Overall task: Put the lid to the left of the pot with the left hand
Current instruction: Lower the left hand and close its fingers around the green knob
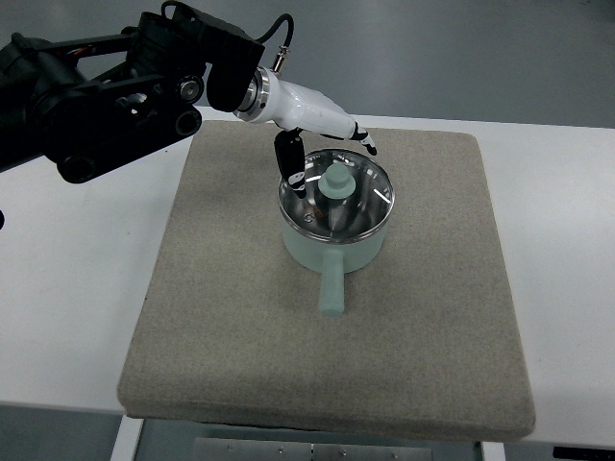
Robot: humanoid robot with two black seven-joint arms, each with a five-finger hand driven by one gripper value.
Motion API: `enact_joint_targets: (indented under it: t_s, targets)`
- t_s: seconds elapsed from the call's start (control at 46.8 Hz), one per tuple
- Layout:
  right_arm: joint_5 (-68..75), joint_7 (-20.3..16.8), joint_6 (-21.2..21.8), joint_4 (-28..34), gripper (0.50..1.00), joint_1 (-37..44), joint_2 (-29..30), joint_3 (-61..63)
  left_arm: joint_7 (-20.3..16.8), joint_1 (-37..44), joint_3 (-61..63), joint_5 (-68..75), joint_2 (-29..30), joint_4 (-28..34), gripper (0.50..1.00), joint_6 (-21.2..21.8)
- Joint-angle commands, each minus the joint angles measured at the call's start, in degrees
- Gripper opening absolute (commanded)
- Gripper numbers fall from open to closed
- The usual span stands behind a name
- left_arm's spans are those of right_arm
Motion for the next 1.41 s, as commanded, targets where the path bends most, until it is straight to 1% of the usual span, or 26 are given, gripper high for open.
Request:
enact_joint_targets:
  t_s: [0.0,0.15,0.214,0.299,0.32,0.342,0.449,0.555,0.641,0.726,0.94,1.025,1.388]
  targets:
    - [0.0,0.0,0.0,0.0,0.924,0.0,0.0,0.0,0.0,0.0,-0.1,0.8,-0.2,0.5,0.984,0.1]
    - [0.0,0.0,0.0,0.1,0.924,0.0,0.0,0.0,0.0,0.0,0.0,0.8,-0.6,0.5,0.971,0.1]
    - [0.0,0.0,0.0,0.1,0.924,0.0,0.0,0.0,-0.1,0.1,0.0,0.8,-0.9,0.5,0.943,0.1]
    - [0.0,0.0,0.0,0.0,0.924,0.0,0.0,0.0,-0.1,0.1,-0.1,0.8,-0.9,0.5,0.932,0.2]
    - [0.0,0.0,0.0,0.0,0.924,0.0,0.0,0.0,-0.1,0.1,0.0,0.9,-0.9,0.5,0.922,0.2]
    - [0.0,0.0,0.0,0.0,0.924,0.0,0.0,0.0,-0.1,0.1,0.0,0.9,-0.9,0.5,0.900,0.2]
    - [0.0,0.0,0.0,0.0,0.924,0.0,0.0,0.0,-0.1,0.1,-0.1,1.6,-0.9,0.5,0.889,0.2]
    - [0.0,0.0,0.0,0.0,0.924,0.0,0.0,0.0,-0.1,0.1,-0.1,1.7,-0.9,0.5,0.866,0.2]
    - [0.0,0.0,0.0,0.0,0.924,0.0,0.0,0.0,-0.1,0.1,-0.1,2.0,-0.9,0.5,0.864,0.3]
    - [0.0,0.0,0.0,0.0,0.924,0.0,0.0,0.0,-0.1,0.1,-0.1,2.0,-0.9,0.5,0.829,0.3]
    - [0.0,0.0,0.0,0.0,0.924,0.0,0.0,0.0,-0.1,0.5,-0.1,3.7,-1.5,0.5,0.816,0.7]
    - [0.0,0.0,0.0,0.0,0.924,0.0,0.0,0.0,-0.1,0.5,-0.1,3.7,-1.6,0.5,0.793,0.9]
    - [0.0,0.0,0.0,0.0,0.924,0.0,0.0,0.0,0.0,0.6,-0.2,3.8,-1.8,0.7,0.780,1.1]
